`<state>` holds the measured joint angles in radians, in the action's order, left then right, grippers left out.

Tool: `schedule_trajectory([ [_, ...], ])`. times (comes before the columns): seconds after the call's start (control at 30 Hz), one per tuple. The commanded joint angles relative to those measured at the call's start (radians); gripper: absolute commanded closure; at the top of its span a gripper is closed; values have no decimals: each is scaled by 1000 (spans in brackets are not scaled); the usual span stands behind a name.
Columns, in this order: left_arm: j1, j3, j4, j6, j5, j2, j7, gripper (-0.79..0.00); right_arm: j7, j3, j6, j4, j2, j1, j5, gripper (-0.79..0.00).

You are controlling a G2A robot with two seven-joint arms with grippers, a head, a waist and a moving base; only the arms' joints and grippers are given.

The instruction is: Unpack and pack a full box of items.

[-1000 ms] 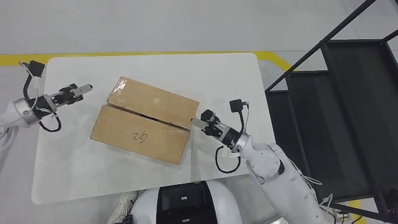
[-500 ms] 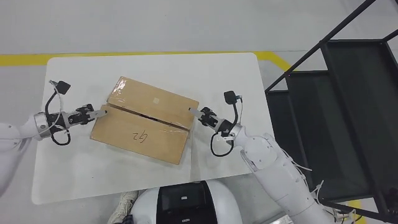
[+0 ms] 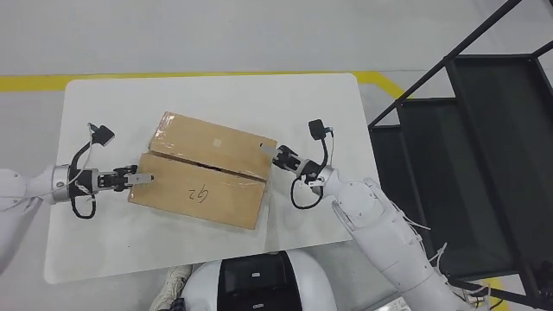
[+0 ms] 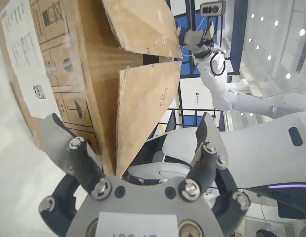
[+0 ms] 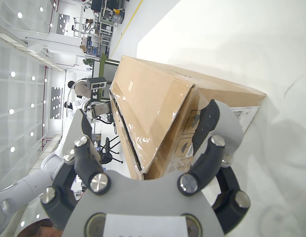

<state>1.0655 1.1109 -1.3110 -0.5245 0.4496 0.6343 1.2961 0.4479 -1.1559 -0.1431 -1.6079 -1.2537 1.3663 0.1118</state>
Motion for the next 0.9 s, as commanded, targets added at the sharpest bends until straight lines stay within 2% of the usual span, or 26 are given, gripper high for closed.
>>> schedule_trajectory([
  [0.0,0,-12,-16,1,2,-6,1,-785,8,11,12,-1,-2,-21,3,-785],
  [0.23,-26,-63,-36,6,39,-13,6,-785,24,32,61,12,-12,-119,5,-785],
  [0.47,-88,-135,-36,25,71,1,25,-785,46,26,98,49,-15,-204,12,-785],
  [0.7,-151,-202,-4,30,75,18,30,-785,63,1,138,86,-12,-233,28,-785],
  [0.87,-180,-220,34,16,77,21,16,-785,68,-25,137,84,-6,-218,35,-785],
])
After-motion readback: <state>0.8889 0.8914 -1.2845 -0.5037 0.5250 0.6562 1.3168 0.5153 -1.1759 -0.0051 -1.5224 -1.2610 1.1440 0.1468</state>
